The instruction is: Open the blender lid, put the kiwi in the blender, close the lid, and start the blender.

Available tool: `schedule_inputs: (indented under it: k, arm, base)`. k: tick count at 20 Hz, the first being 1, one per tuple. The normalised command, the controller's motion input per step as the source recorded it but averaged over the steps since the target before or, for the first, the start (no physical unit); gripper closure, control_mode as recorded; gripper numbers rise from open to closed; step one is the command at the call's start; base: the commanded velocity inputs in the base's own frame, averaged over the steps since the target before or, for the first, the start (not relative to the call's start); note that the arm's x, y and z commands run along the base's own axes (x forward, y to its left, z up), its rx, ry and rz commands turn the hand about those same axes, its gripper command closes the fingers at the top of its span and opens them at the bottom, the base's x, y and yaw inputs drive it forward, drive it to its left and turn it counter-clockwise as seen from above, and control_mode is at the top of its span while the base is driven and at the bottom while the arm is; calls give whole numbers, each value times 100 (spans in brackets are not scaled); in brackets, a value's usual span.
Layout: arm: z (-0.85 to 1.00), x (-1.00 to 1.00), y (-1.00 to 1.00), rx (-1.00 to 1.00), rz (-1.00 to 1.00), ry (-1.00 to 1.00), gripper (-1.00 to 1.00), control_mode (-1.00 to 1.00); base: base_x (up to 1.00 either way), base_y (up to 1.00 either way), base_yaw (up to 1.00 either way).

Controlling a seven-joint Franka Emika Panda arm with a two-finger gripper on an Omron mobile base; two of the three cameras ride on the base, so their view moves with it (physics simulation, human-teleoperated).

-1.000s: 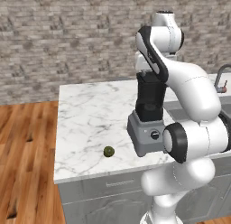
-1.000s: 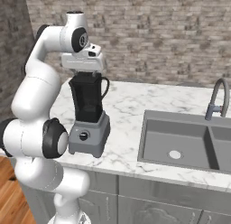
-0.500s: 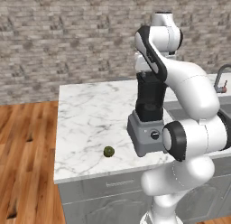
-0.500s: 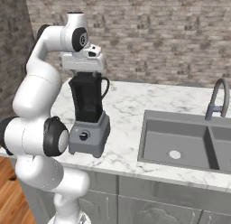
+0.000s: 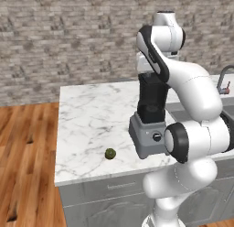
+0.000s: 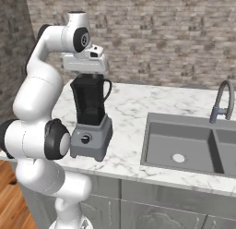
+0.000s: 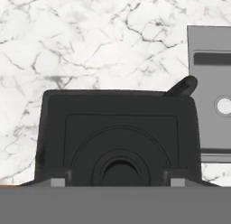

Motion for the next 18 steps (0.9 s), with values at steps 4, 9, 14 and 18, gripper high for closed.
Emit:
schedule_inputs:
  k: [4, 9, 14, 18]
  arm:
    - [-7, 0, 0, 0, 0, 0, 100, -100]
    - [-20, -7, 0, 0, 0, 0, 100, -100]
    - [8, -13, 0, 0, 0, 1, 100, -100]
    - [66, -15, 0, 0, -1, -5, 100, -100]
  base:
    - [0, 0, 0]
    - [0, 0, 0]
    - [0, 0, 0]
    - [0, 0, 0]
